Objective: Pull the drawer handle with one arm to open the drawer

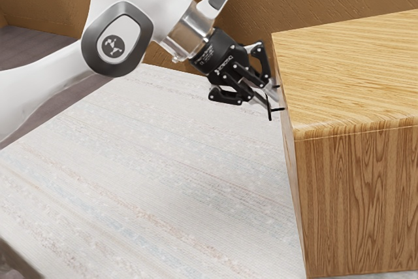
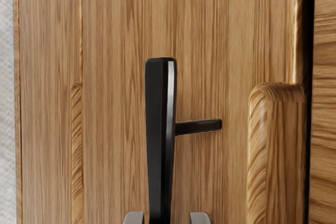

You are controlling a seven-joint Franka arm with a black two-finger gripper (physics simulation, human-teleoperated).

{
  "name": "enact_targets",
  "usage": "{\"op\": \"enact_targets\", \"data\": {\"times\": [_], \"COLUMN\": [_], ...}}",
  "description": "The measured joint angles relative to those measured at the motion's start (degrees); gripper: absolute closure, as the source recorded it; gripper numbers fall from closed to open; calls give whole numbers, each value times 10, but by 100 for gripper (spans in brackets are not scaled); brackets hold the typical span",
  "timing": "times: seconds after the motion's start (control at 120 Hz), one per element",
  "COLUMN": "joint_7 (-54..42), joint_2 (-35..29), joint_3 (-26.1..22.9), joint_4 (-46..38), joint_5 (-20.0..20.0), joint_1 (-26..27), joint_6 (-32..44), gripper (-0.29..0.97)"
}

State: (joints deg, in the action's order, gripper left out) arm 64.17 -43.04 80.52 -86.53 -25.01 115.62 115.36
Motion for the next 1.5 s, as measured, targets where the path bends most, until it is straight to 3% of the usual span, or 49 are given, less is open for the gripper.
{"op": "enact_targets", "data": {"times": [0.642, 1.5], "joint_7": [4, 5], "joint_2": [10, 19], "joint_3": [-25, -95], "joint_4": [-35, -108], "joint_5": [10, 32], "joint_1": [-52, -174], "joint_6": [8, 18], "gripper": [70, 70]}}
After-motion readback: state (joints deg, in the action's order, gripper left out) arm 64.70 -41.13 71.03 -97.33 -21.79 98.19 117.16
